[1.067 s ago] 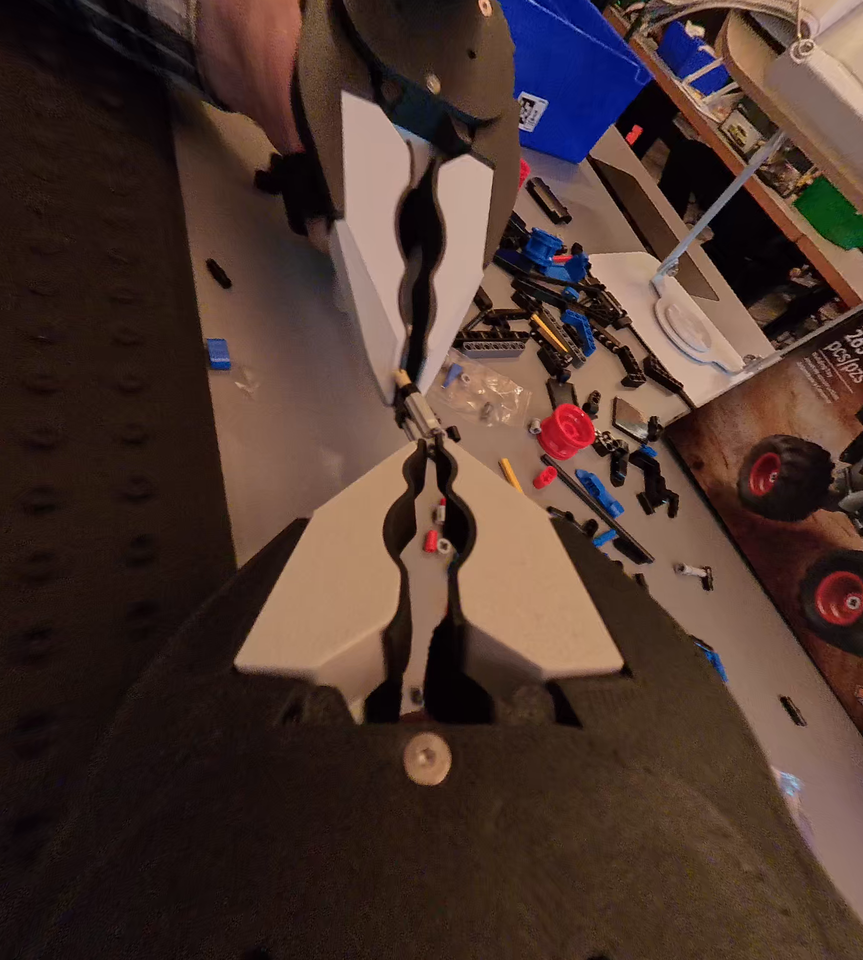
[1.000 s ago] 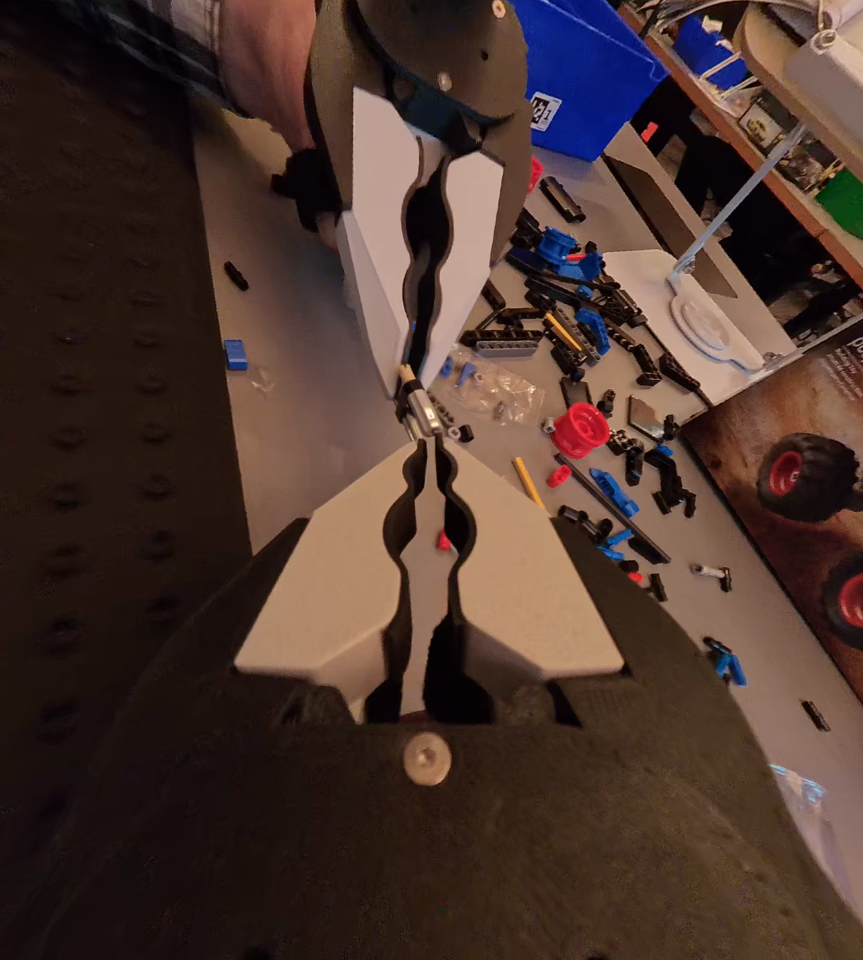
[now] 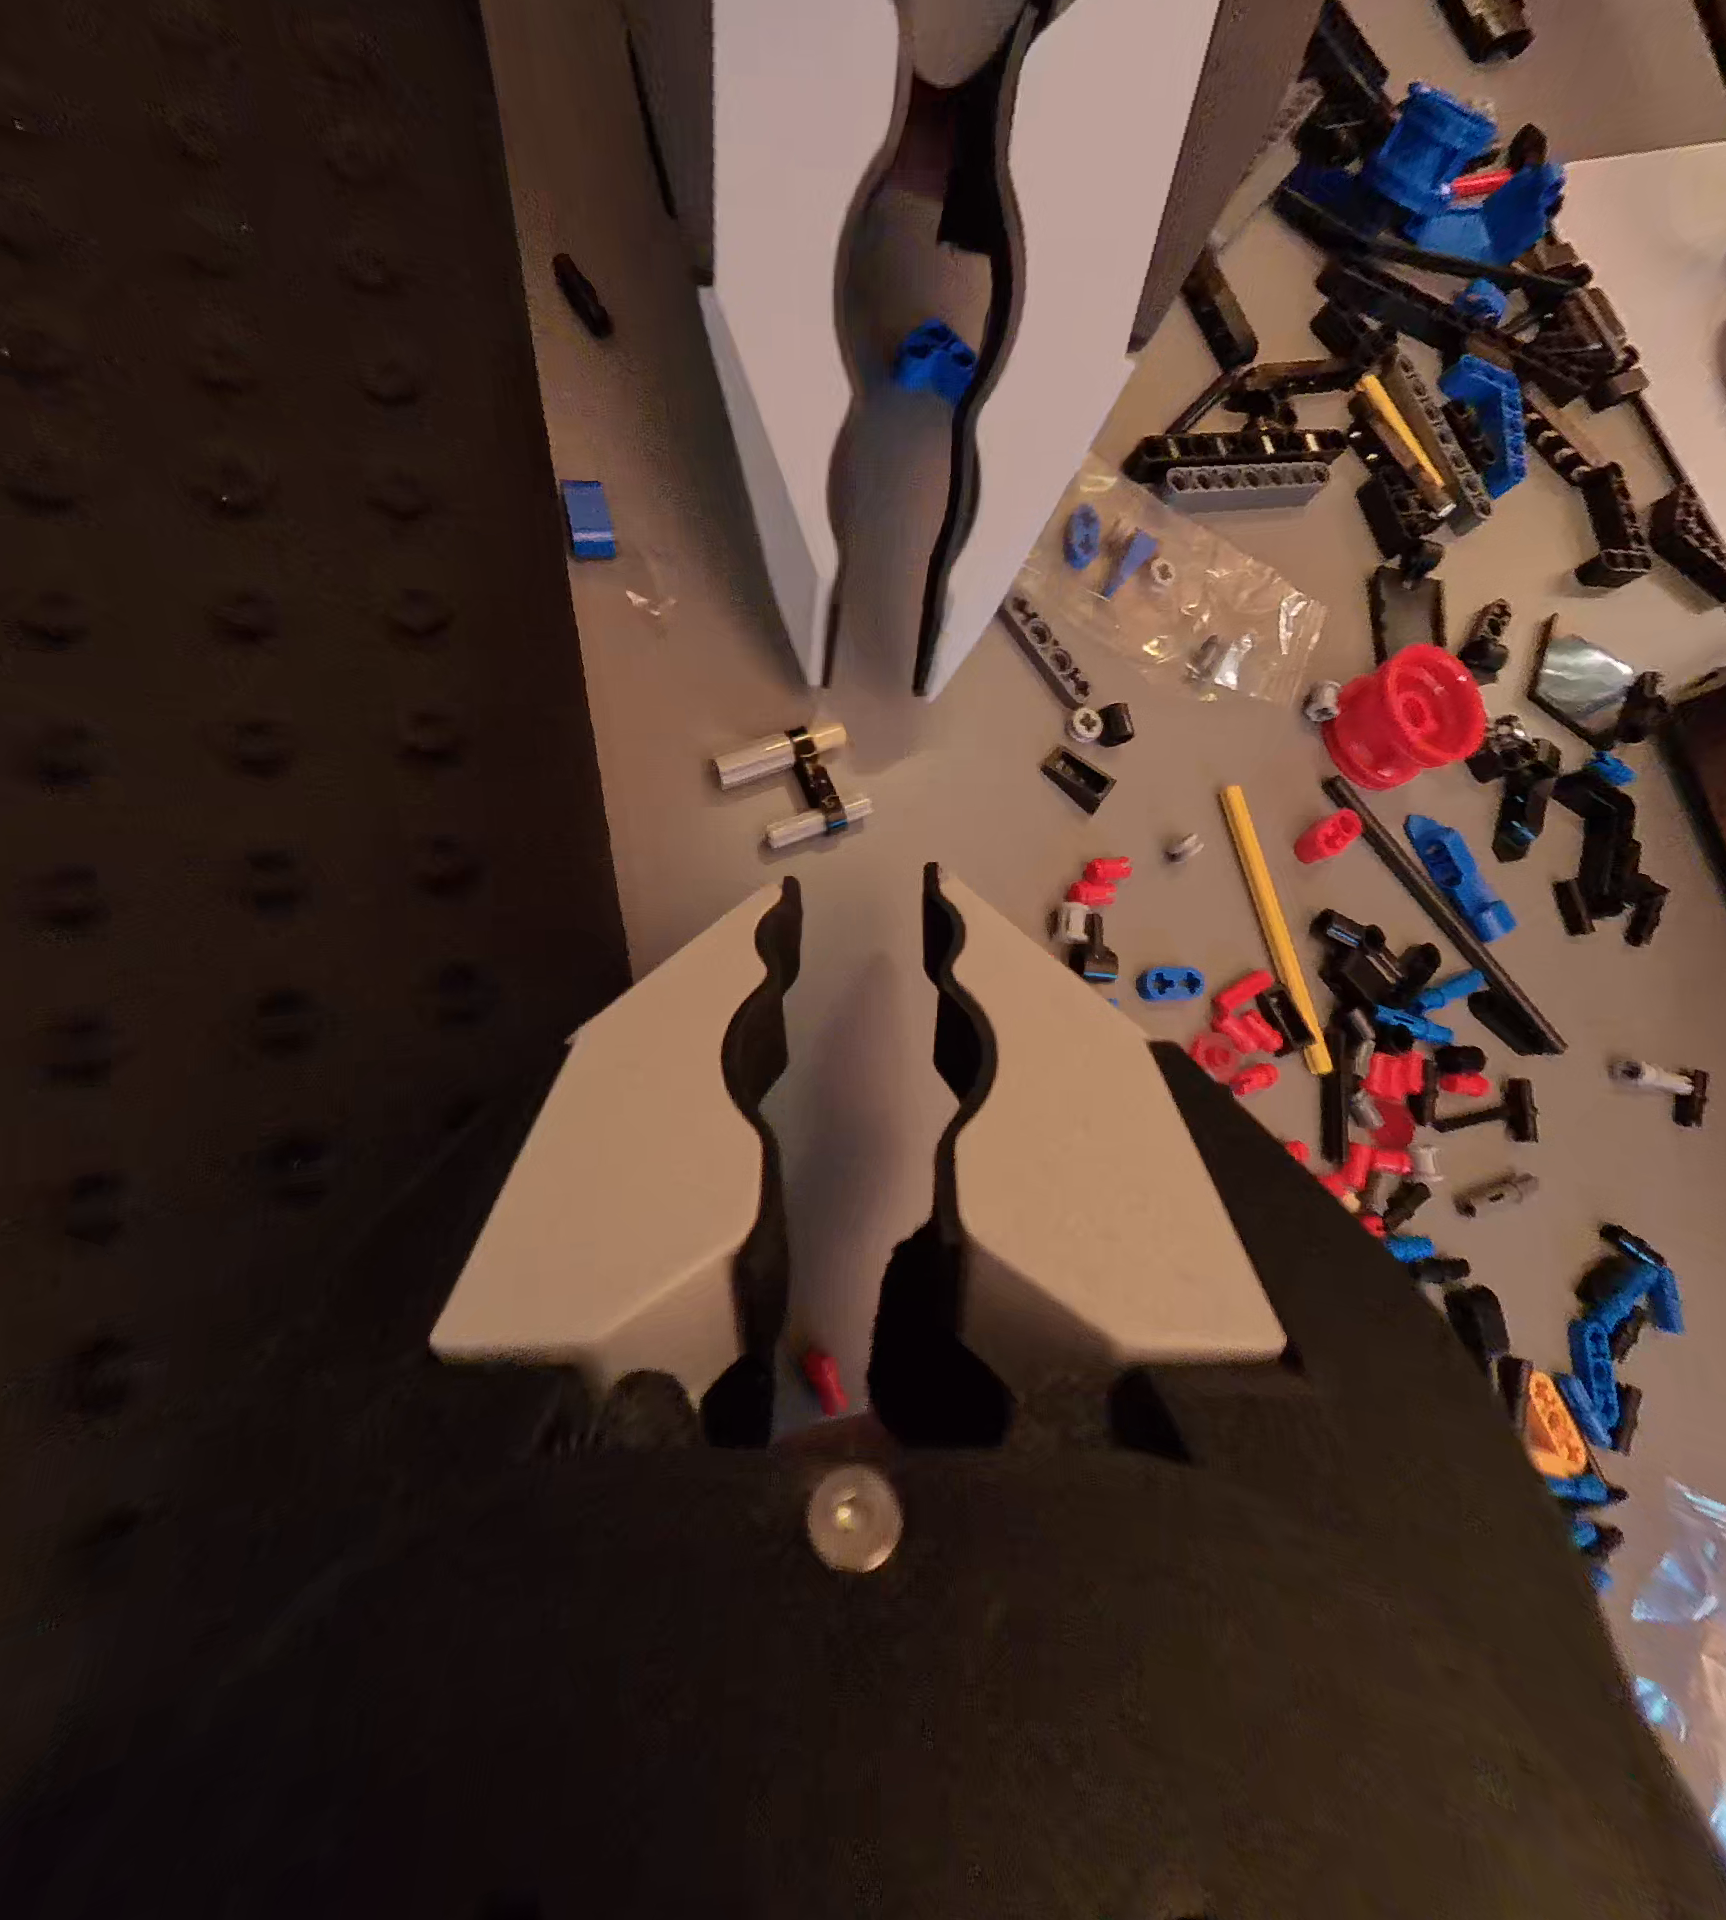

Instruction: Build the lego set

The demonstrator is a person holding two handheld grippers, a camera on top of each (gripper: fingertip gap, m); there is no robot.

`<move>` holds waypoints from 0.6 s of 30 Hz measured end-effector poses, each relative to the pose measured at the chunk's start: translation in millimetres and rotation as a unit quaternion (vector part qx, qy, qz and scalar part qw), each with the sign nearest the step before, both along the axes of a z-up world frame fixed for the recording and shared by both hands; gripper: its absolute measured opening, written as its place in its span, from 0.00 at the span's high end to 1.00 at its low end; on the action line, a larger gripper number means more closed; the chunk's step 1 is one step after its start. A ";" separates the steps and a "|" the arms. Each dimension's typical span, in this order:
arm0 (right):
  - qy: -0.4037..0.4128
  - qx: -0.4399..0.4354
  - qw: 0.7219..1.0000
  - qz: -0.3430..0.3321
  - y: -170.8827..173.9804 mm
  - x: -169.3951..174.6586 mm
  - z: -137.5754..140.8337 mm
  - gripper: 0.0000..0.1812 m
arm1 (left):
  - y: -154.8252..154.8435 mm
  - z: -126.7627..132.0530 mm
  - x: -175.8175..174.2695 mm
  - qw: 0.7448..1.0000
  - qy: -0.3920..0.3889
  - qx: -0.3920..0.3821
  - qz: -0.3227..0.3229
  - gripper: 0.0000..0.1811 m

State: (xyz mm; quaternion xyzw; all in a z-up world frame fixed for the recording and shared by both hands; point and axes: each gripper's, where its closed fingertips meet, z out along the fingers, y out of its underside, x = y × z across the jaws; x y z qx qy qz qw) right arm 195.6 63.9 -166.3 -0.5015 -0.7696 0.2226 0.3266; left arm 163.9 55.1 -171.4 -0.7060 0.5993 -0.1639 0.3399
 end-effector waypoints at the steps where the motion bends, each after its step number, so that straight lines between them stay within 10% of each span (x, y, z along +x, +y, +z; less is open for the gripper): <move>1: -0.005 -0.001 1.000 0.005 -1.2 -1.0 -1.1 0.87 | -4.3 -1.1 2.0 1.000 0.004 -0.002 -0.010 0.90; 18: -0.021 -0.023 0.999 0.021 -11.6 -13.6 -8.5 0.90 | 12.2 -4.6 1.6 0.999 0.020 0.033 0.027 0.91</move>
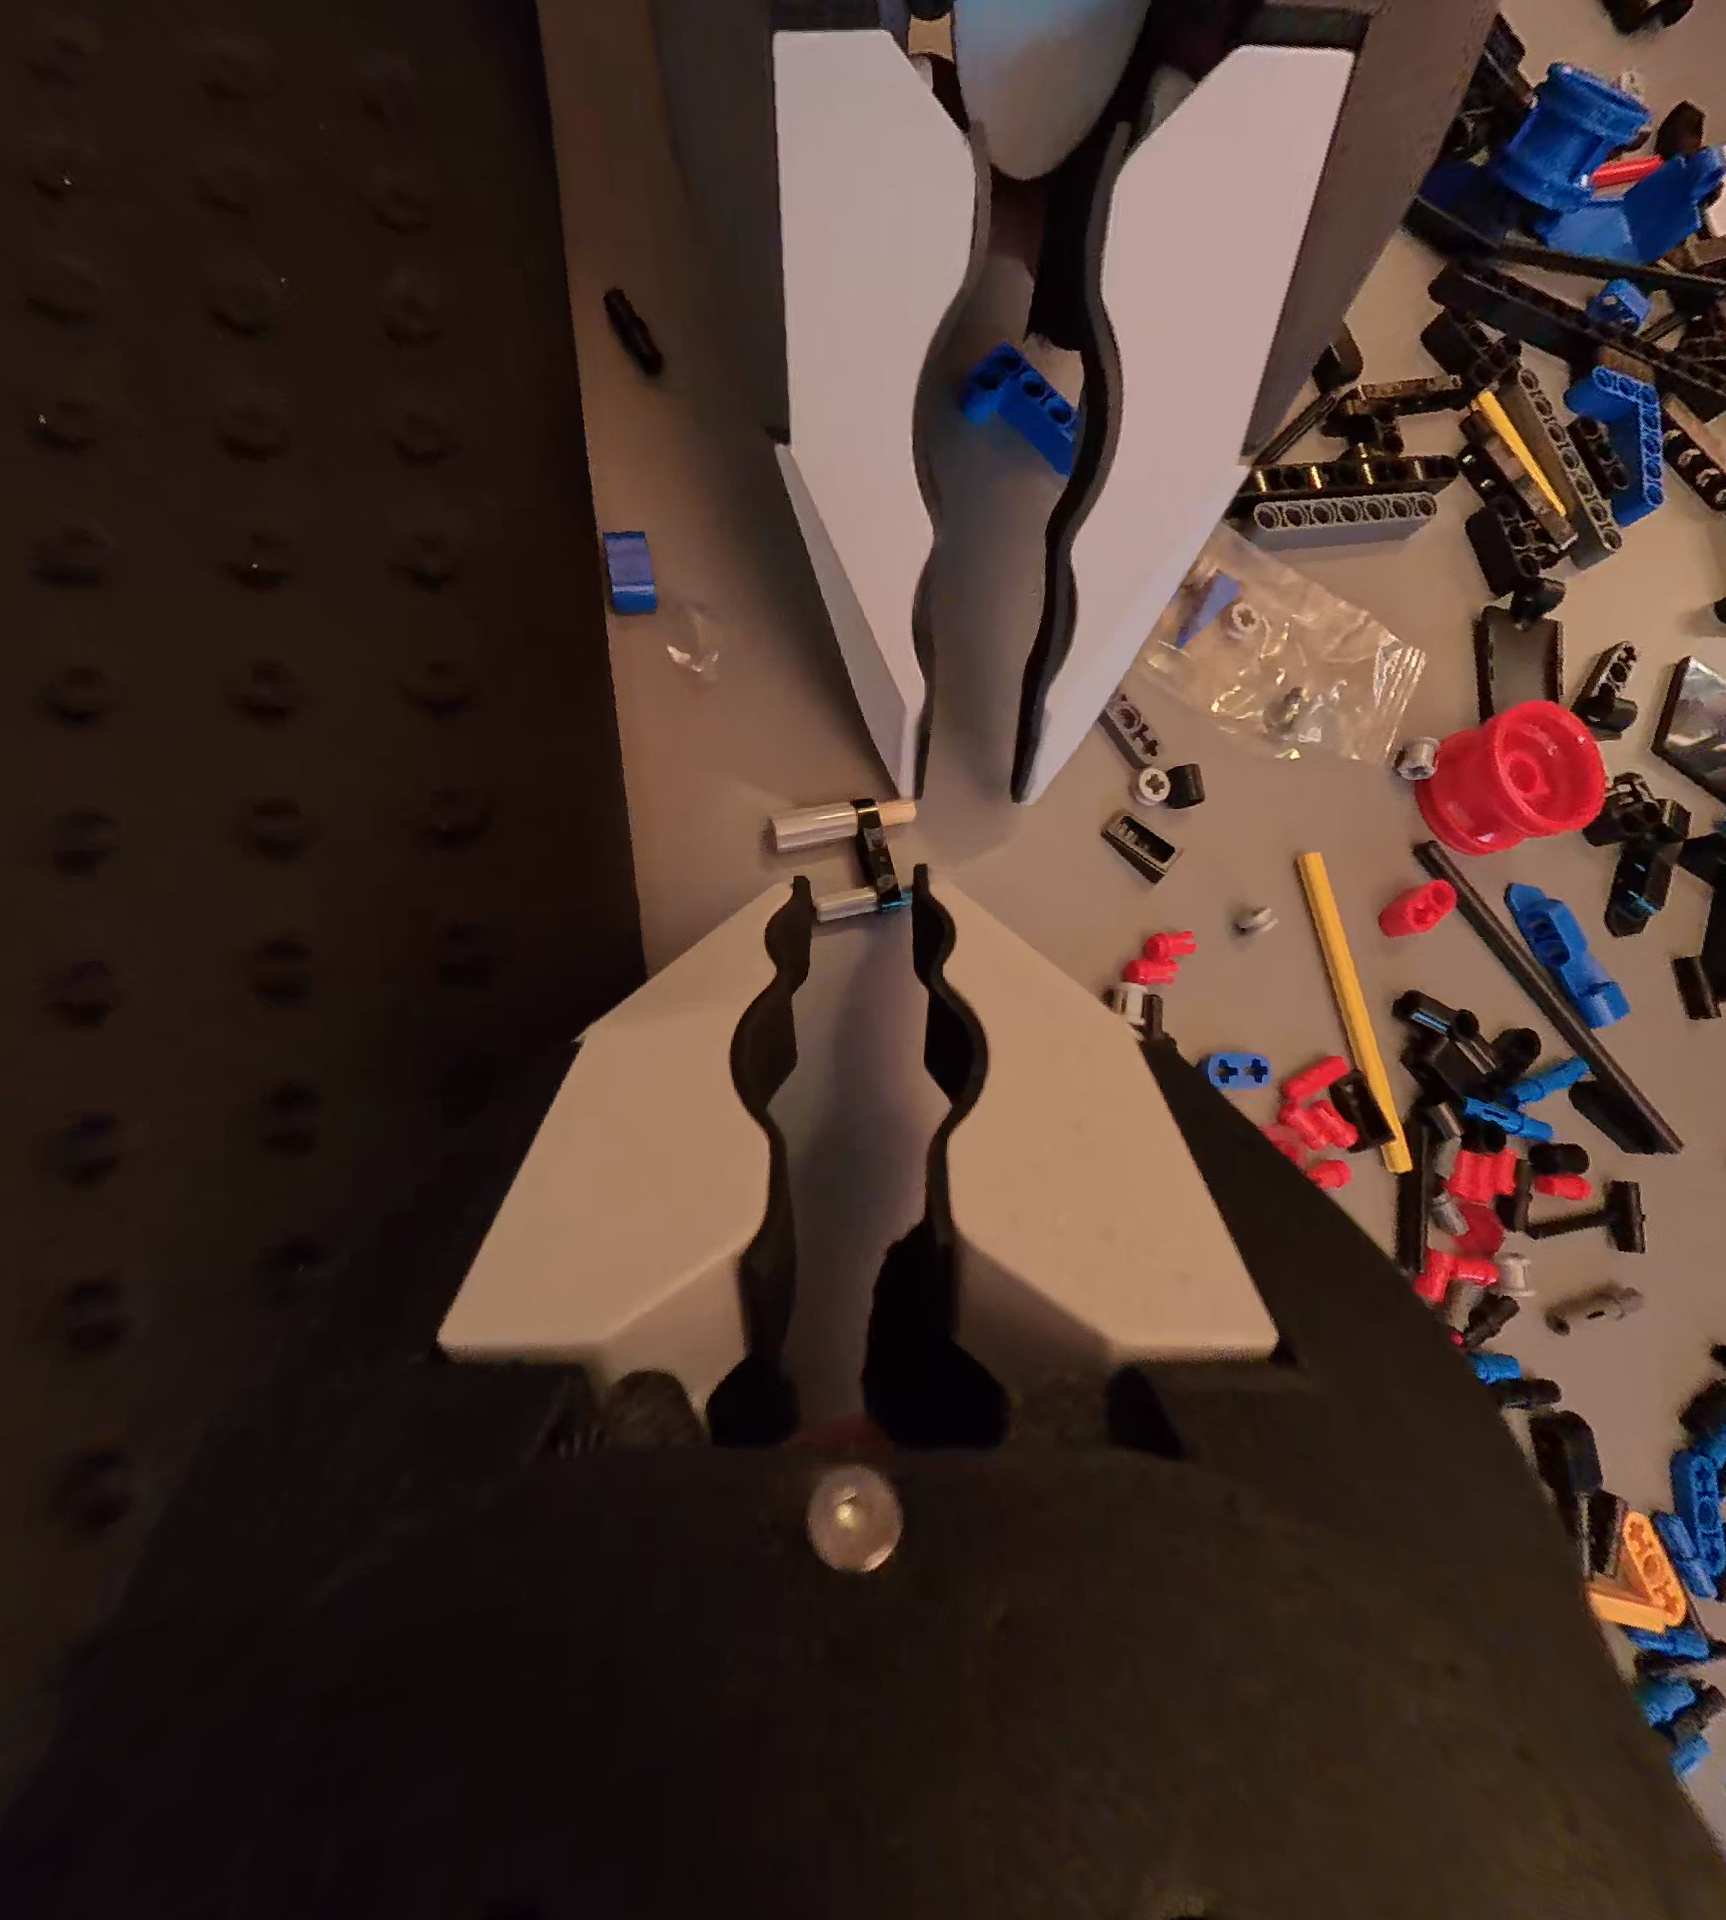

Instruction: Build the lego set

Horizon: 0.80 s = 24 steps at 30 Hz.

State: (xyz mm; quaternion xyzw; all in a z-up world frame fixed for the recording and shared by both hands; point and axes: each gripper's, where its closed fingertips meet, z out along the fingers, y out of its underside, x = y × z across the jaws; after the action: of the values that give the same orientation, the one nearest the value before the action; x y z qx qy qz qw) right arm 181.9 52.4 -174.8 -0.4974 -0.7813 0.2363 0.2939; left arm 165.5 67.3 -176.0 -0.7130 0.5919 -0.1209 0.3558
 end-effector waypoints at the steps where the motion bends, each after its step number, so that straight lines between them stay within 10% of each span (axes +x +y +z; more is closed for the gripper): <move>1: -0.002 -0.001 1.000 -0.006 1.0 -0.2 -0.1 0.90 | 1.1 0.0 -0.6 1.000 0.001 0.002 0.003 0.91; 24: 0.063 -0.067 0.993 -0.076 15.7 -10.3 16.6 0.85 | 19.9 8.9 -15.8 0.998 0.002 0.033 0.062 0.90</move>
State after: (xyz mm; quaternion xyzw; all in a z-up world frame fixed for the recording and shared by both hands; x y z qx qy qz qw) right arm 171.6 68.1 -158.2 -0.5581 -0.7038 0.2960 0.3251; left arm 149.7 87.2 -167.1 -0.7364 0.5514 -0.0778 0.3842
